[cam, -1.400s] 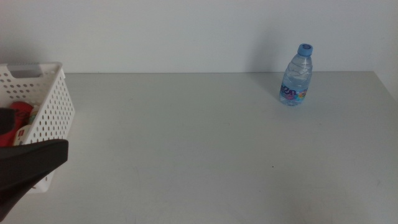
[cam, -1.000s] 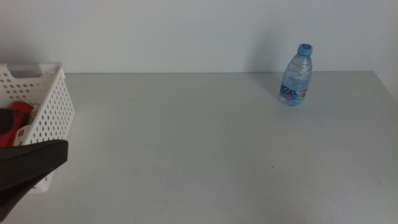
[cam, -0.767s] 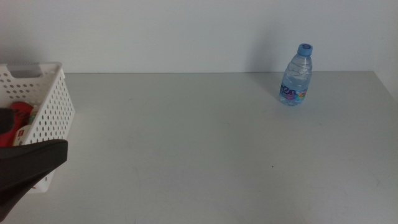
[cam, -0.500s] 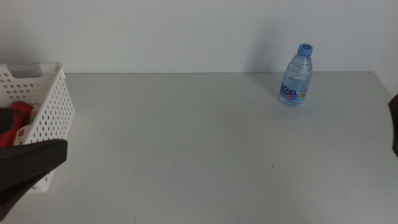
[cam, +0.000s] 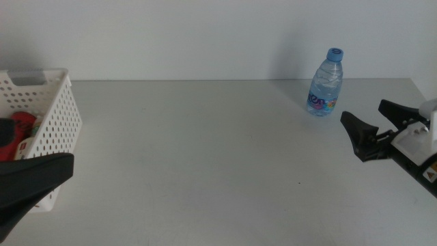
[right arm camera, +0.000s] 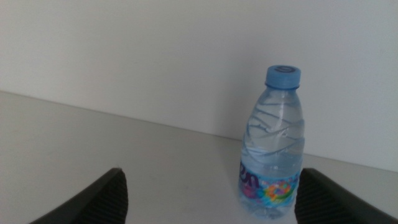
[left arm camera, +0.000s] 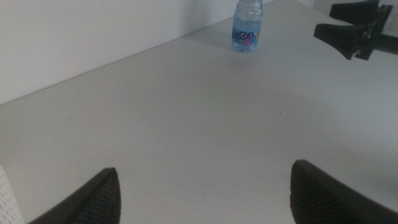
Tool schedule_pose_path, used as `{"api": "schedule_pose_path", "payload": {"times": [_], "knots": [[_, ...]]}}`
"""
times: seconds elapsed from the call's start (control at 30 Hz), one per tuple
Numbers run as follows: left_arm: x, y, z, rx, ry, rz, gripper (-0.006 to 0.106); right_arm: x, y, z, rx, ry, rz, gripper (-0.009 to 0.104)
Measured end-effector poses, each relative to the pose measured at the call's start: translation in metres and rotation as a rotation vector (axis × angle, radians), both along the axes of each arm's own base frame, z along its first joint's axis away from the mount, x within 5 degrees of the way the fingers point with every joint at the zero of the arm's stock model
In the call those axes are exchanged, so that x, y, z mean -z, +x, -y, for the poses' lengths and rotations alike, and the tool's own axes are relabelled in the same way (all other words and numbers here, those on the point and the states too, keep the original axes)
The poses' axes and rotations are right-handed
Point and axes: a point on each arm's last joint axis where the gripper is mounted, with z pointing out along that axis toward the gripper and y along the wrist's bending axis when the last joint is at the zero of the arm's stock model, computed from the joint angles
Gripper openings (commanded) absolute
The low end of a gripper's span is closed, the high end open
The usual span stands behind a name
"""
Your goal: Use arms to grab the bottles and put them into the dustbin to the left of the table.
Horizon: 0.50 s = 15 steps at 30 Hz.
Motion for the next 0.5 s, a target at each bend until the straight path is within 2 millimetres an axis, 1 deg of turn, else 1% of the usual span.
{"api": "schedule_pose_path", "payload": {"times": [0.17,0.3,0.47,0.5], "knots": [[0.0,0.0,0.0,0.0,0.0,0.0,0.093,-0.003,0.049,0.004,0.045,0.024,0.046,0.094],[0.0,0.0,0.0,0.0,0.0,0.0,0.093,-0.001,0.09,0.006,0.066,-0.002,0.027,0.094],[0.0,0.0,0.0,0.0,0.0,0.0,0.093,0.008,0.14,0.009,0.092,-0.031,-0.019,0.094],[0.0,0.0,0.0,0.0,0.0,0.0,0.093,0.012,0.148,0.009,0.096,-0.033,-0.031,0.094]]}}
